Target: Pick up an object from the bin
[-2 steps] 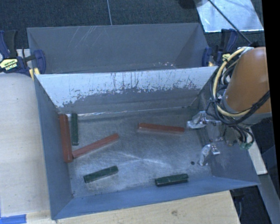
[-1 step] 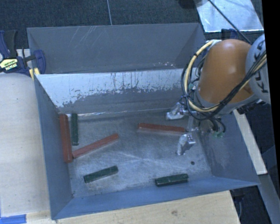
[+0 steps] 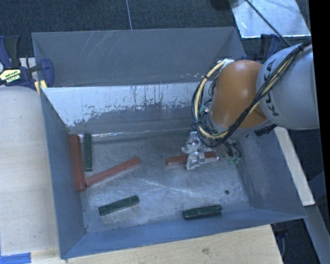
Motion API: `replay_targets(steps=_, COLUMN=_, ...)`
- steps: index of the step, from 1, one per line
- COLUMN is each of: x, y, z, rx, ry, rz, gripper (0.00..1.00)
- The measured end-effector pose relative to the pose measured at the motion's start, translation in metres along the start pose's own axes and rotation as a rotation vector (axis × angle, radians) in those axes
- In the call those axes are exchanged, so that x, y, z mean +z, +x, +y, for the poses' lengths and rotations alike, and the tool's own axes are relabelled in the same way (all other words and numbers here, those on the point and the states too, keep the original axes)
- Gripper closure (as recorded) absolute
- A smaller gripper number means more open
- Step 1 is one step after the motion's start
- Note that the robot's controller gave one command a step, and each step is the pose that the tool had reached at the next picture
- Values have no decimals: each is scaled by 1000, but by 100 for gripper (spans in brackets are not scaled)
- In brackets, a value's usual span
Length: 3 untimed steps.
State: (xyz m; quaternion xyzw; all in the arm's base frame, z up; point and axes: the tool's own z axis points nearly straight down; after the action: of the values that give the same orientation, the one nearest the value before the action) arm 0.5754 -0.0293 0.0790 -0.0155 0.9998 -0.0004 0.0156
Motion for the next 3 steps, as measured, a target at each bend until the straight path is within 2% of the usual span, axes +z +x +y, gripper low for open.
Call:
replay_targets(steps=1, x=0, y=0, z=0, rx=0, ry=0, rz=0, gripper=100)
replay_targets(steps=2, x=-116, y=-19, z=-15, rx=-73, ry=-2, rz=28, gripper=100)
replay_targets(steps=3, x=-115, y=-19, z=-14, rx=-74, ry=-2, rz=28, gripper=100)
